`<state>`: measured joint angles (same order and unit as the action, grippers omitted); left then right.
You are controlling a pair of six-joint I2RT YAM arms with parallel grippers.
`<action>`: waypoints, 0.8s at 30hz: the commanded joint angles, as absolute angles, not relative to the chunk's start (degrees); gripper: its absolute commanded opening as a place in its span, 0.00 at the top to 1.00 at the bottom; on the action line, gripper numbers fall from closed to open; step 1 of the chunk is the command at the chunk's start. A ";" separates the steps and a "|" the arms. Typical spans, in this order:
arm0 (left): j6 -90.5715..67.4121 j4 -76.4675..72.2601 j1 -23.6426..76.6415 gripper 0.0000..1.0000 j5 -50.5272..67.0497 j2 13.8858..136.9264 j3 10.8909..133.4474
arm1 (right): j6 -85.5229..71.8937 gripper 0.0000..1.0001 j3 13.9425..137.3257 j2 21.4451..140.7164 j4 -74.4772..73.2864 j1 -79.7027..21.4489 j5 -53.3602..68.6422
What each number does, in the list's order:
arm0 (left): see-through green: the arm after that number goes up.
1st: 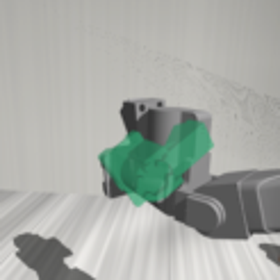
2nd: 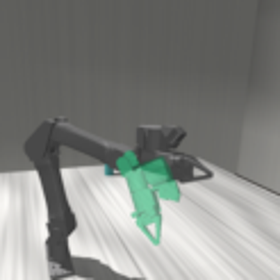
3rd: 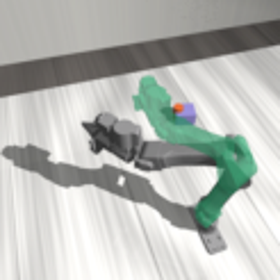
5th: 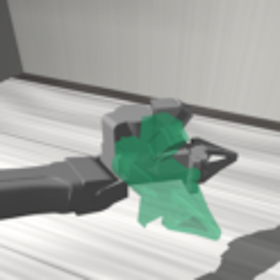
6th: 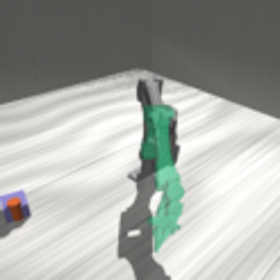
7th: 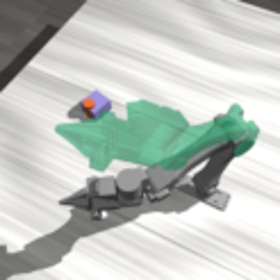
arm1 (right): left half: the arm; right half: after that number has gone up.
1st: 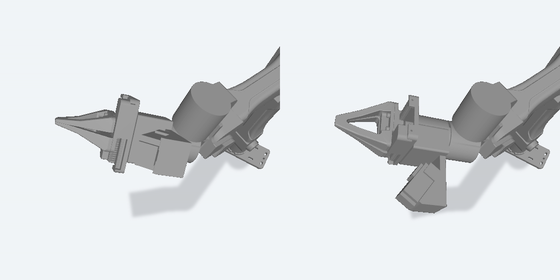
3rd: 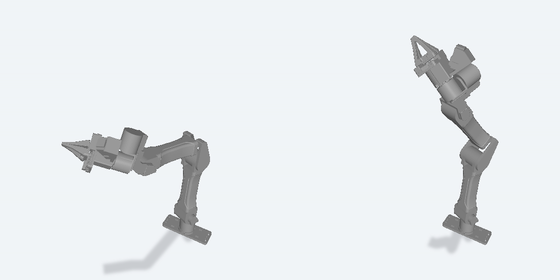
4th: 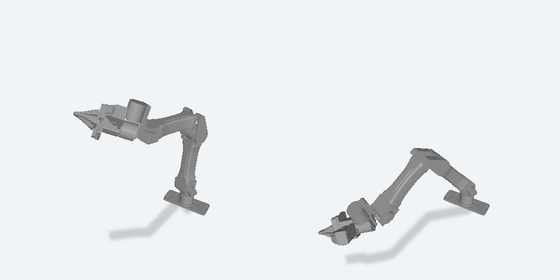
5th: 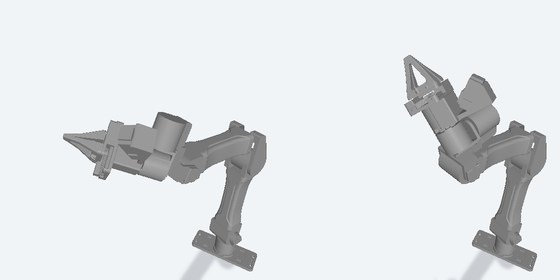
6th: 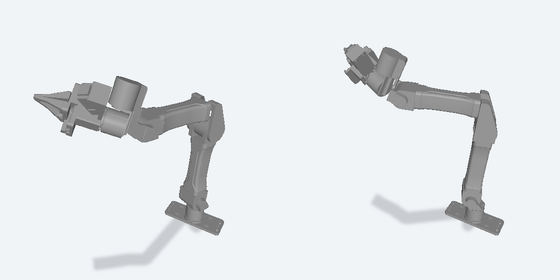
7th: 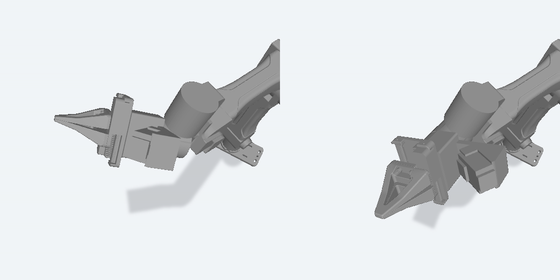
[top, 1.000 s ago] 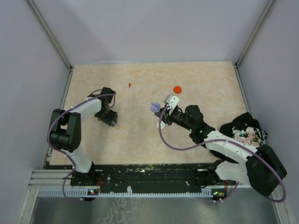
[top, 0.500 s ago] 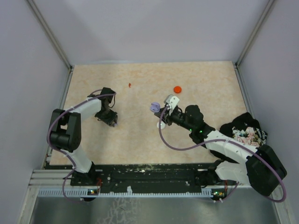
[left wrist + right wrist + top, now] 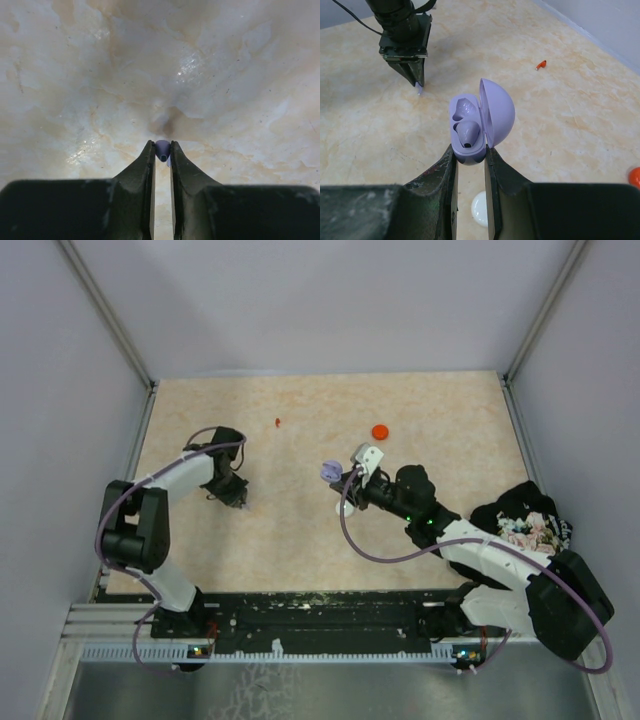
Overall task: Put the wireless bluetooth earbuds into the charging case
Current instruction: Pick up the earbud from the center of the board.
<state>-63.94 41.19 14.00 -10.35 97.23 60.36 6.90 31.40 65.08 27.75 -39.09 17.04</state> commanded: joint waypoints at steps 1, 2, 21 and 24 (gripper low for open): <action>-59.15 38.74 13.62 0.89 -13.14 91.57 59.42 | 6.25 1.00 33.72 63.30 29.44 -38.50 18.60; -57.70 38.04 13.62 0.92 -13.36 90.50 59.23 | 6.20 1.00 33.89 63.24 29.34 -38.54 18.63; -22.87 -1.24 13.62 1.00 3.35 61.43 46.92 | 7.46 1.00 39.28 63.77 27.12 -38.97 19.32; -17.73 -6.72 13.62 1.00 9.05 58.80 46.02 | 7.39 1.00 40.25 64.27 26.99 -39.41 19.67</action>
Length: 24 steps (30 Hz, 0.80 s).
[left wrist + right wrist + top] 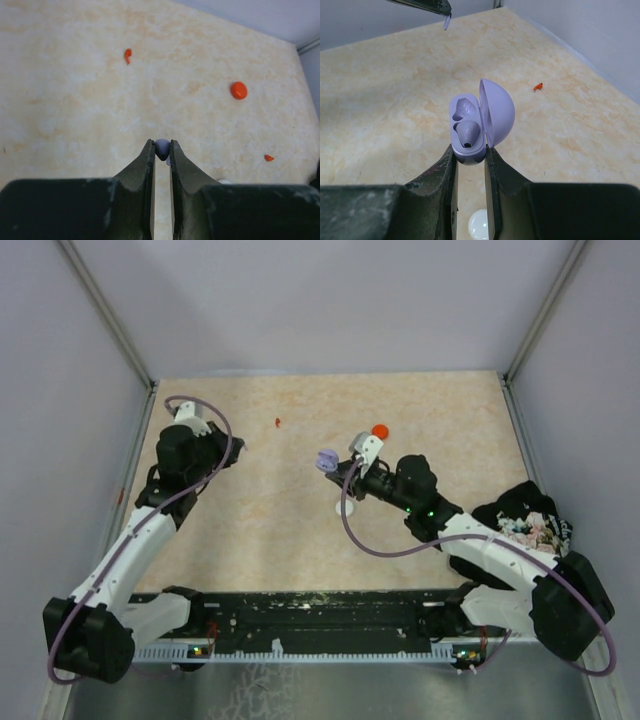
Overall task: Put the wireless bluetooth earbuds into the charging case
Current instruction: Pick up the earbud from the center of the board, then place the earbud in the charging case.
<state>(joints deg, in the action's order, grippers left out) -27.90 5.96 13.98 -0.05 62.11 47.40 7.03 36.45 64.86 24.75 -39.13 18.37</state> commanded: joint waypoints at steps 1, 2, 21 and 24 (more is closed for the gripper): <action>-16.34 -7.88 13.62 1.00 10.95 58.18 46.02 | 7.26 1.00 40.56 64.33 27.03 -39.53 19.77; -15.14 -9.05 13.62 1.00 12.93 57.72 46.10 | 7.17 1.00 40.82 64.52 27.05 -39.75 19.86; -8.14 -35.89 13.78 0.99 50.27 52.52 42.47 | 5.10 1.00 46.54 67.02 29.59 -41.82 22.17; -10.99 -40.88 13.96 1.00 52.74 52.89 42.02 | 5.01 1.00 48.06 67.33 29.48 -42.01 23.15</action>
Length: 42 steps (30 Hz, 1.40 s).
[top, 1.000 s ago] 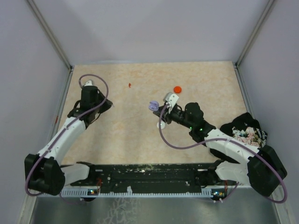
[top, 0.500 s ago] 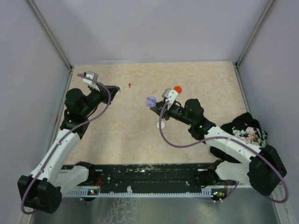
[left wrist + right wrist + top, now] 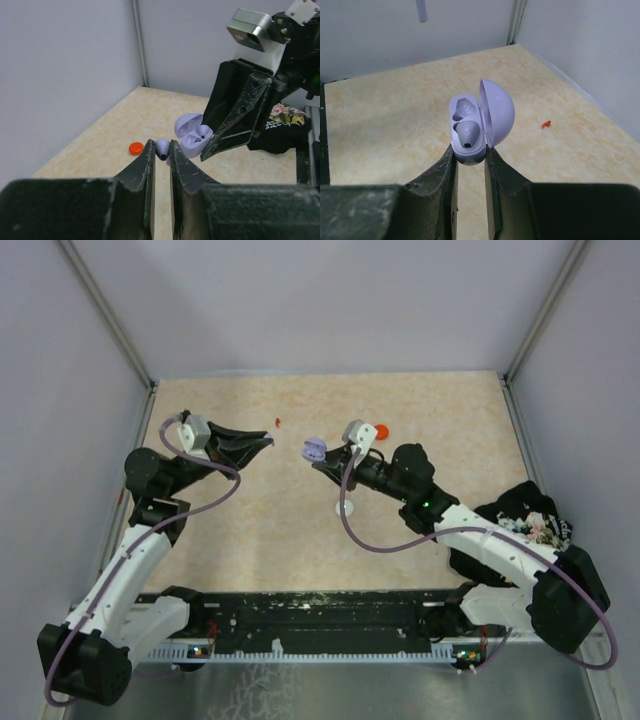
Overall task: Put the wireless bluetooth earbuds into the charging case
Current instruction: Place the earbud in the charging case.
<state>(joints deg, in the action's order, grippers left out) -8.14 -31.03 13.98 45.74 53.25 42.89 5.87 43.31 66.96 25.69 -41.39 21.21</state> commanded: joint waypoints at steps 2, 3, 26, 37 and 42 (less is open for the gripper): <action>-12.90 -43.62 14.22 1.00 53.99 53.42 41.96 | 5.09 1.00 49.07 67.60 29.45 -42.08 23.94; -14.25 -45.12 14.42 1.00 54.33 53.61 41.81 | 5.10 1.00 49.51 67.87 29.47 -42.10 24.37; -16.05 -53.55 21.79 1.00 52.87 57.99 41.02 | 4.31 1.00 51.70 68.75 32.11 -43.86 29.08; -8.03 -43.68 23.50 1.00 50.83 57.27 42.74 | 4.31 1.00 51.85 68.71 31.86 -43.95 30.30; -6.64 -42.17 23.78 1.00 49.70 56.77 42.85 | 4.41 1.00 51.78 68.62 31.55 -43.95 30.34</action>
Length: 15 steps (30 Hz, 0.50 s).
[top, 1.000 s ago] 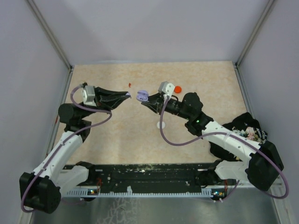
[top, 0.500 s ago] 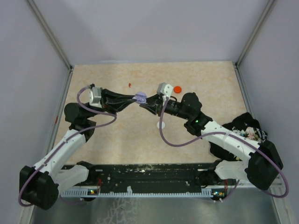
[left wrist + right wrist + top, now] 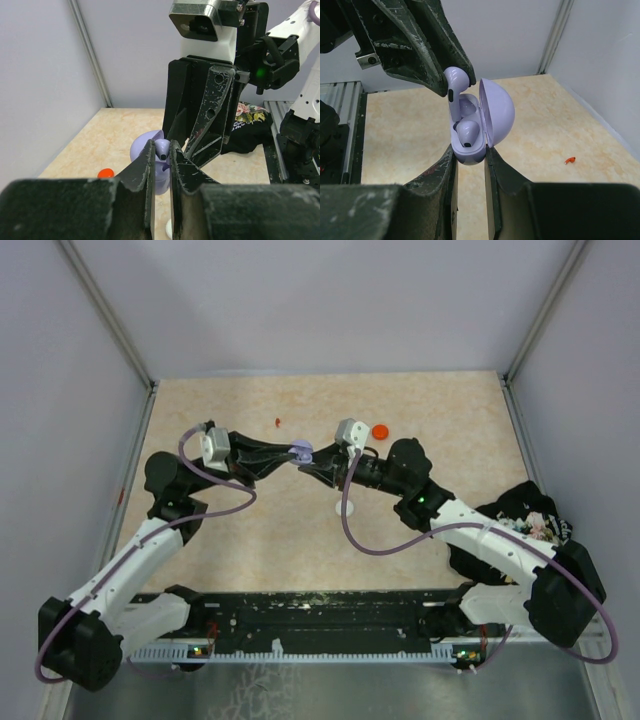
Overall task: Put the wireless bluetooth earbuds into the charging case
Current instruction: Place the earbud in the charging case.
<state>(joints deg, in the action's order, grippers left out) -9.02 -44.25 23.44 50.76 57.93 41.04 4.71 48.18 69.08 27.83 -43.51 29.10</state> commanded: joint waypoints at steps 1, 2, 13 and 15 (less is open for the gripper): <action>-6.60 -42.12 23.77 1.00 49.43 56.68 42.86 | 4.47 1.00 51.77 68.57 31.60 -43.95 30.29; -6.50 -42.10 23.81 1.00 49.19 56.55 42.88 | 4.48 1.00 51.72 68.58 31.66 -43.97 30.26; -5.33 -40.34 23.82 1.00 49.40 56.04 43.03 | 4.39 1.00 51.59 68.58 31.80 -43.95 30.11; -5.21 -39.82 23.81 1.00 49.72 55.86 43.12 | 4.39 1.00 51.49 68.52 31.90 -43.95 29.98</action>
